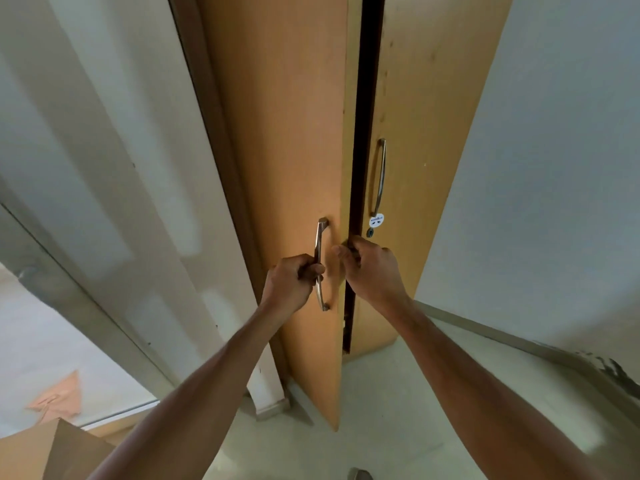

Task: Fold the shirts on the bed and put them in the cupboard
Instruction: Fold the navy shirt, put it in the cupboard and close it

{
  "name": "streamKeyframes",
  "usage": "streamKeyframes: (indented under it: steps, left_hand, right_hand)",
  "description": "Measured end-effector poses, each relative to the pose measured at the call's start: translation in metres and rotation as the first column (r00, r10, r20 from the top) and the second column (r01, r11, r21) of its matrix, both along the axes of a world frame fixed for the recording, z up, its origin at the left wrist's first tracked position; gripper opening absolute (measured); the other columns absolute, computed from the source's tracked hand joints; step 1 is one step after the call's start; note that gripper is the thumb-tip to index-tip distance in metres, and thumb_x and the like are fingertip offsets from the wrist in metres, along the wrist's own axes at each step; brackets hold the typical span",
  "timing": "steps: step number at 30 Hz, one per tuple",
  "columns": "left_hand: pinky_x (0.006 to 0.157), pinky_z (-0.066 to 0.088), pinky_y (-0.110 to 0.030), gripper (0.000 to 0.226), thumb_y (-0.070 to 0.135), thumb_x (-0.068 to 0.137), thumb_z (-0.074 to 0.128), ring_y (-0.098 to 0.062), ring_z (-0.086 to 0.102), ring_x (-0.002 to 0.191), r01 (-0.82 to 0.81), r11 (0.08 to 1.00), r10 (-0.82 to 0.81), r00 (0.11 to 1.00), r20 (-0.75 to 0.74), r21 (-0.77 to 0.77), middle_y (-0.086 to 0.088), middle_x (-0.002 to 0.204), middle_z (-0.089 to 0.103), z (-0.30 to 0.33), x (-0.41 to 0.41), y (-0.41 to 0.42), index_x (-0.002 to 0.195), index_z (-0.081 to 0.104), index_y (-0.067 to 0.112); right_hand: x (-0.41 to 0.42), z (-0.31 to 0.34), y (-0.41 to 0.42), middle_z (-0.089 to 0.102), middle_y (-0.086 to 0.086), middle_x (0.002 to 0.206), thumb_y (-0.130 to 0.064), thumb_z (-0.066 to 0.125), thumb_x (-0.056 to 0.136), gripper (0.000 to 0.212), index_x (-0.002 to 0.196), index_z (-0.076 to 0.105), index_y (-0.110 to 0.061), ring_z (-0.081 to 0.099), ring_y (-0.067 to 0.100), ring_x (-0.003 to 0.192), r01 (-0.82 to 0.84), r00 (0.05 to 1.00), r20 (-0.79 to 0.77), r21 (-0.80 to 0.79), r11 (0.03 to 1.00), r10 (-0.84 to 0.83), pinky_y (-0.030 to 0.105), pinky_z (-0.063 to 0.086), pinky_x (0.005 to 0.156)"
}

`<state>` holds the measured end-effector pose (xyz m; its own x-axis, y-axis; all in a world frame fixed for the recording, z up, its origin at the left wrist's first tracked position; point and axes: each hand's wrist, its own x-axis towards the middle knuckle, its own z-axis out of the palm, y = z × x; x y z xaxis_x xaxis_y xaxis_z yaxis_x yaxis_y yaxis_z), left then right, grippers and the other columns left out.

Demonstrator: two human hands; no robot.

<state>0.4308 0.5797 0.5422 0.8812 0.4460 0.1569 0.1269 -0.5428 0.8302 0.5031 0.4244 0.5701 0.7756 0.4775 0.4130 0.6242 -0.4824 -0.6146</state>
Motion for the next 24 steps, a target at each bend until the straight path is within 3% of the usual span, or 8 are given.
streamKeyframes:
  steps: [6, 7, 10, 13, 16, 18, 20, 24]
  left_hand:
    - [0.071, 0.059, -0.041, 0.013, 0.029, 0.097, 0.065, -0.018, 0.070, 0.073, 0.080, 0.997, -0.080, 0.997, -0.009, 0.002, 0.004, 0.079, 0.073, 0.006, 0.063, -0.021, 0.087, 0.074, 0.027]
    - [0.071, 0.060, -0.041, 0.015, 0.031, 0.097, 0.066, -0.019, 0.070, 0.072, 0.089, 0.996, -0.088, 0.996, -0.014, 0.006, 0.006, 0.075, 0.072, 0.007, 0.081, -0.024, 0.083, 0.072, 0.031]
    - [0.067, 0.055, -0.034, 0.023, 0.033, 0.096, 0.068, -0.017, 0.069, 0.070, 0.093, 0.995, -0.092, 0.994, -0.059, 0.023, 0.014, 0.065, 0.066, 0.010, 0.116, -0.027, 0.073, 0.067, 0.033]
    - [0.058, 0.045, -0.025, 0.027, 0.035, 0.099, 0.062, -0.015, 0.062, 0.067, 0.124, 0.982, -0.109, 0.988, -0.107, 0.145, 0.014, 0.064, 0.061, 0.014, 0.153, -0.031, 0.073, 0.063, 0.029]
    - [0.063, 0.046, -0.030, 0.026, 0.034, 0.100, 0.056, -0.026, 0.065, 0.077, 0.114, 0.961, -0.075, 0.985, -0.157, 0.253, -0.001, 0.077, 0.070, 0.017, 0.187, -0.029, 0.077, 0.062, 0.024]
    - [0.069, 0.051, -0.034, 0.020, 0.030, 0.098, 0.055, -0.031, 0.067, 0.084, 0.080, 0.959, -0.034, 0.985, -0.169, 0.271, -0.006, 0.085, 0.074, 0.017, 0.208, -0.029, 0.085, 0.068, 0.020]
    - [0.073, 0.055, -0.036, 0.018, 0.027, 0.096, 0.055, -0.030, 0.068, 0.085, 0.061, 0.960, -0.011, 0.983, -0.181, 0.272, -0.005, 0.087, 0.074, 0.019, 0.227, -0.026, 0.089, 0.070, 0.019]
    - [0.076, 0.058, -0.041, 0.018, 0.023, 0.094, 0.053, -0.028, 0.068, 0.084, 0.035, 0.958, 0.023, 0.980, -0.198, 0.284, -0.003, 0.086, 0.073, 0.022, 0.256, -0.018, 0.088, 0.069, 0.018]
  right_hand:
    - [0.060, 0.002, -0.018, 0.055, -0.013, 0.068, -0.033, 0.051, 0.106, 0.024, 0.090, 0.062, -0.019, 0.049, 0.002, 0.051, 0.101, 0.995, -0.015, -0.040, 0.994, -0.102, 0.013, 0.032, 0.049]
    - [0.077, 0.003, -0.020, 0.057, -0.010, 0.068, -0.033, 0.050, 0.106, 0.025, 0.090, 0.063, -0.018, 0.051, 0.008, 0.053, 0.115, 0.993, -0.031, -0.031, 0.993, -0.116, 0.019, 0.035, 0.052]
    - [0.114, 0.000, -0.020, 0.059, -0.004, 0.066, -0.033, 0.048, 0.106, 0.028, 0.082, 0.055, -0.021, 0.056, 0.019, 0.057, 0.125, 0.988, -0.088, -0.013, 0.992, -0.126, 0.030, 0.040, 0.058]
    - [0.151, 0.002, -0.016, 0.059, -0.003, 0.063, -0.033, 0.047, 0.106, 0.033, 0.081, 0.057, -0.014, 0.055, 0.014, 0.055, 0.137, 0.983, -0.126, -0.008, 0.991, -0.137, 0.029, 0.037, 0.054]
    - [0.181, 0.009, -0.011, 0.065, -0.001, 0.073, -0.037, 0.049, 0.105, 0.033, 0.092, 0.067, -0.013, 0.056, 0.016, 0.061, 0.150, 0.977, -0.149, -0.017, 0.989, -0.151, 0.019, 0.033, 0.051]
    - [0.206, 0.010, -0.007, 0.072, -0.003, 0.089, -0.044, 0.055, 0.102, 0.032, 0.108, 0.071, -0.017, 0.065, 0.018, 0.079, 0.157, 0.967, -0.202, -0.005, 0.988, -0.155, 0.010, 0.035, 0.056]
    - [0.230, 0.011, -0.002, 0.075, -0.002, 0.107, -0.052, 0.061, 0.096, 0.045, 0.126, 0.065, -0.019, 0.069, 0.020, 0.098, 0.170, 0.948, -0.278, 0.036, 0.985, -0.154, 0.022, 0.047, 0.071]
    - [0.265, 0.013, 0.010, 0.067, 0.005, 0.125, -0.066, 0.064, 0.088, 0.075, 0.141, 0.047, -0.015, 0.063, 0.024, 0.112, 0.226, 0.905, -0.395, 0.136, 0.965, -0.156, 0.035, 0.050, 0.086]
